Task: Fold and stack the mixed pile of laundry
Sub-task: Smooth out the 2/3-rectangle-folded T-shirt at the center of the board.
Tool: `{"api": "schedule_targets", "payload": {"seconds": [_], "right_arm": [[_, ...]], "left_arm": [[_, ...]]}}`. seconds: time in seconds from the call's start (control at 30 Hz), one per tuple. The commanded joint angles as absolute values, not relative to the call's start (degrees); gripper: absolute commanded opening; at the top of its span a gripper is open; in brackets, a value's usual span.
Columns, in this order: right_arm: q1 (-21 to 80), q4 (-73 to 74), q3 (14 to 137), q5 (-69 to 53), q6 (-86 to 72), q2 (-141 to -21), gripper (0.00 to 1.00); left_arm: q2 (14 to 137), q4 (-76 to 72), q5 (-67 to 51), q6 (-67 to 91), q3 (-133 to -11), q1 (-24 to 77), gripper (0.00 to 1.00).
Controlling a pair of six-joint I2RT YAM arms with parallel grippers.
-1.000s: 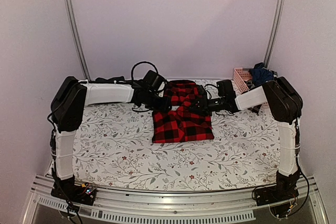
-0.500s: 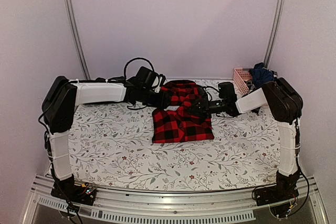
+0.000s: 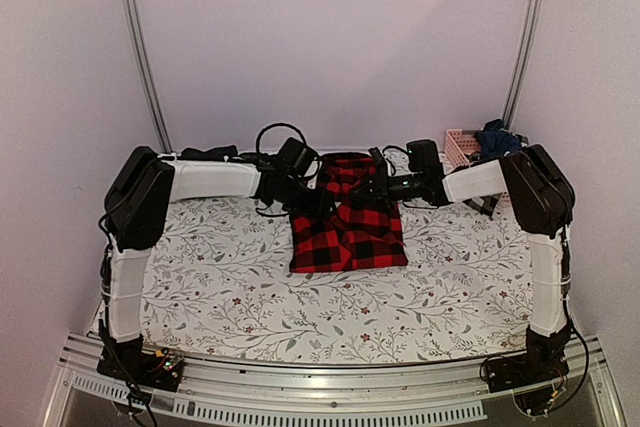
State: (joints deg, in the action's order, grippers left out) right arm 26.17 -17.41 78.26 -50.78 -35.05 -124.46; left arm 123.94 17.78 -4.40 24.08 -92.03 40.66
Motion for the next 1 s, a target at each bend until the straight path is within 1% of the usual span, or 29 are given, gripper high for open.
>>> {"api": "schedule_targets", "payload": {"seconds": [0.0, 0.07, 0.13, 0.27, 0.43, 0.67, 0.7, 0.77, 0.8, 0.87, 0.9, 0.97], "right_arm": [[28.0, -12.4, 81.8, -49.1, -32.7, -127.5, 0.26], [28.5, -10.2, 81.9, -48.0, -31.4, -127.9, 0.25], [28.7, -9.7, 81.4, -47.5, -30.5, -127.7, 0.22], [29.5, -7.5, 81.2, -46.0, -29.2, -127.9, 0.12], [30.1, -4.2, 82.8, -44.3, -27.2, -131.7, 0.09], [30.1, -4.0, 82.3, -43.5, -26.6, -133.4, 0.1], [30.1, -4.1, 82.3, -44.5, -26.4, -133.4, 0.11], [30.1, -6.2, 81.8, -47.5, -26.0, -133.0, 0.17], [30.1, -7.2, 81.4, -48.9, -26.4, -132.6, 0.19], [30.1, -9.3, 80.8, -50.8, -27.2, -131.5, 0.23], [30.1, -10.3, 80.6, -51.7, -28.0, -131.0, 0.25], [30.1, -12.1, 80.6, -53.2, -29.5, -130.0, 0.27]], "left_arm": [[125.3, 19.9, -3.5, 25.5, -93.8, 41.3, 0.55], [125.1, 19.6, -4.1, 25.8, -93.6, 41.4, 0.42], [124.4, 18.8, -4.0, 26.0, -92.9, 41.3, 0.29], [121.0, 13.8, -5.1, 25.6, -89.3, 41.3, 0.17], [117.4, 6.8, -7.2, 24.3, -84.8, 41.9, 0.0], [113.5, -2.7, -9.3, 22.2, -79.4, 43.1, 0.0], [113.5, -3.4, -9.9, 21.9, -79.2, 43.1, 0.0], [114.0, -2.7, -10.0, 21.8, -80.0, 43.1, 0.0], [114.0, -1.6, -9.0, 22.1, -80.4, 43.0, 0.05], [112.7, -1.8, -6.3, 23.9, -78.8, 42.4, 0.29], [111.9, -2.5, -6.0, 25.0, -77.2, 41.8, 0.39], [111.1, -3.2, -5.8, 27.0, -74.8, 40.6, 0.45]]}}
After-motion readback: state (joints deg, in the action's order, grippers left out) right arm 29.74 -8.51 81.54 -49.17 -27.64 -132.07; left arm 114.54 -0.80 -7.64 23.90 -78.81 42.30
